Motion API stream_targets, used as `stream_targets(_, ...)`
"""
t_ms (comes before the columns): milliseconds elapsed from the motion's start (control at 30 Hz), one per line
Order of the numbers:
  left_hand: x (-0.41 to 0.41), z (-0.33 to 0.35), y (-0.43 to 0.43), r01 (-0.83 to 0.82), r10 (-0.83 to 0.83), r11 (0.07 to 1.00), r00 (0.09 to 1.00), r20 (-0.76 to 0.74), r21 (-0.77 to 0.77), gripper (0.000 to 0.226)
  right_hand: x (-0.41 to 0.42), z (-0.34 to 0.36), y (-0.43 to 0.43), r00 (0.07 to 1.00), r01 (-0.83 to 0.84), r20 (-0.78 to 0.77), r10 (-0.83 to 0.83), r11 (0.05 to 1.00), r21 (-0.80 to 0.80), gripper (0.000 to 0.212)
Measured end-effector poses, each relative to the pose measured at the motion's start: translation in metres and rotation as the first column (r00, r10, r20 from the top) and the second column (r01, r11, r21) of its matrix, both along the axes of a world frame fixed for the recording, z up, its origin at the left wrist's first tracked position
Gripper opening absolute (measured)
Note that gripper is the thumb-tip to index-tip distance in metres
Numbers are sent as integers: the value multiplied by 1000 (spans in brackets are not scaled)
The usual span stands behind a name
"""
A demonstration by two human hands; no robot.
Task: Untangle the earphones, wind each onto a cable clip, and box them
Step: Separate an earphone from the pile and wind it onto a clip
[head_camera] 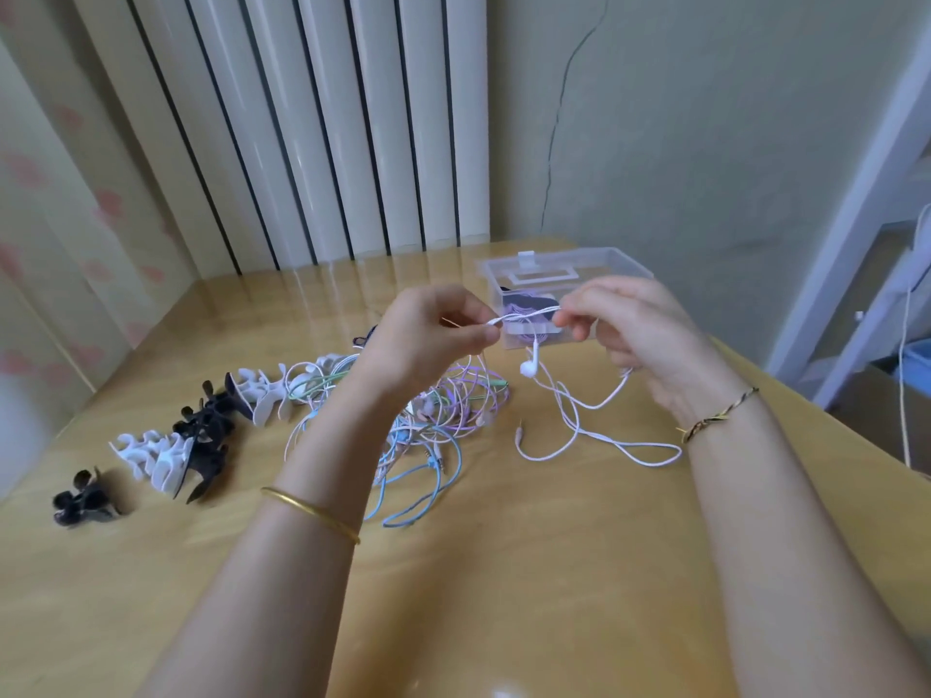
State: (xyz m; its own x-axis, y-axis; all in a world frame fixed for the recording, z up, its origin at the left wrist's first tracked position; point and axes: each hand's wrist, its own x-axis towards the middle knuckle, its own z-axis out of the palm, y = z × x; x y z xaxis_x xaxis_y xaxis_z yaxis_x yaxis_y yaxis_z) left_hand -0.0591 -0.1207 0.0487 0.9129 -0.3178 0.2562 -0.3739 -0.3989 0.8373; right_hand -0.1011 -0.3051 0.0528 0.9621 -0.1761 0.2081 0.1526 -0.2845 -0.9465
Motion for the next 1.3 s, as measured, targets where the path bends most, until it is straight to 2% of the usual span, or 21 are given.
stream_targets(133, -2, -3, 2, -8, -6, 981, 997, -75, -195, 13, 0, -7, 4, 999, 22, 30, -23, 1000, 18, 13)
stream_targets(267, -5, -5, 0, -5, -65, 942, 978, -198, -335, 14, -1, -15, 9, 999, -41, -31, 42, 999, 5, 10)
stream_targets(400, -4, -6, 2, -13, -53, 961, 972, -230, -275, 19, 2, -21, 12, 997, -44, -63, 46, 998, 35, 15)
stream_targets(533, -8, -8, 1, -2, -25, 987, 987, -160, -163, 12, 3, -24, 15, 999, -26, -43, 31, 993, 115, 16)
stream_targets(733, -9, -11, -4, -59, 48, 984, 997, -67, -170, 17, 2, -25, 20, 1000, -17, 13, 16, 995, 99, 18)
stream_targets(900, -5, -10, -10, -109, 83, 931, 993, -88, -348, 20, -1, -29, 26, 997, -66, -44, 67, 998, 15, 14)
stream_targets(1033, -4, -8, -9, -174, 175, 880, 984, -38, -442, 18, -1, -35, 26, 992, -69, -112, 59, 994, -83, 16)
stream_targets(1233, 0, -1, -1, -235, 196, 751, 972, -131, -617, 15, 1, -45, 23, 978, -122, -195, 77, 964, -235, 17)
stream_targets(1300, 2, 0, 3, -244, 211, 719, 969, -130, -650, 15, 2, -47, 18, 979, -83, -201, 17, 943, -322, 16)
